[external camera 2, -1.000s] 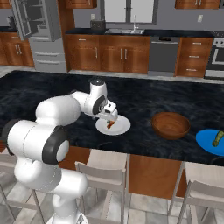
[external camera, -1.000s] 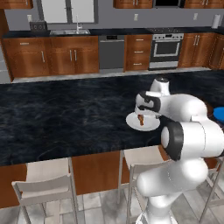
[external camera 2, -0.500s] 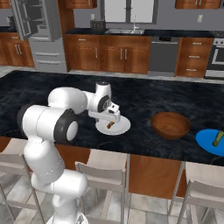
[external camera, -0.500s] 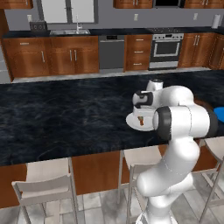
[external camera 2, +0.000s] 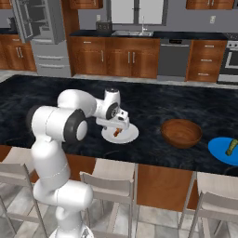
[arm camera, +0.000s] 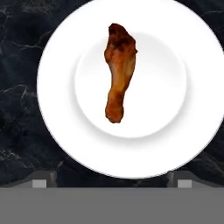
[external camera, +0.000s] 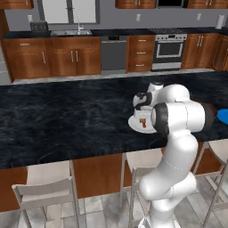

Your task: Pick the chicken drumstick and squash from their plates and place them in the bowl. Then put the bowl in the fridge.

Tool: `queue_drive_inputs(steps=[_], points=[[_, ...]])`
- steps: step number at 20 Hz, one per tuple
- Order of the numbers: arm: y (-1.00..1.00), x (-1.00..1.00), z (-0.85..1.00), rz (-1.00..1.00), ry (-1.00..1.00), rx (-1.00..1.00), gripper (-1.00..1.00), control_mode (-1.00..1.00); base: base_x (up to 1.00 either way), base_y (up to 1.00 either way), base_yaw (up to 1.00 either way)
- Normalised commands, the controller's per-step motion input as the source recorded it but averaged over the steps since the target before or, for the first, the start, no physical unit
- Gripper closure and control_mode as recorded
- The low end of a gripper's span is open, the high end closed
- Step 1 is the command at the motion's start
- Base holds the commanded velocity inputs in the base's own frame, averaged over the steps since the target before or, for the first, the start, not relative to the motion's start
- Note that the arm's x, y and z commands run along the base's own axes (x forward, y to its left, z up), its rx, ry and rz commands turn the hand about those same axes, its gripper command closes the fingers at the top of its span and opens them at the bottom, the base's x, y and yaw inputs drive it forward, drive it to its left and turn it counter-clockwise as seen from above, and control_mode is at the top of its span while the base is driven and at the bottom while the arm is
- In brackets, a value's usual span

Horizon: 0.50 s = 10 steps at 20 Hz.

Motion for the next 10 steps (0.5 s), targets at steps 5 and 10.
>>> queue_drive_inputs(steps=[5,10], points=[[0.00,0.24,-0.26,0.03,-0.13,0.00,-1.00,-1.00,0.00,0.00,0.00],[-0.02,0.29,-0.19,0.02,-0.02,0.00,-1.00,-1.00,0.00,0.00,0.00]])
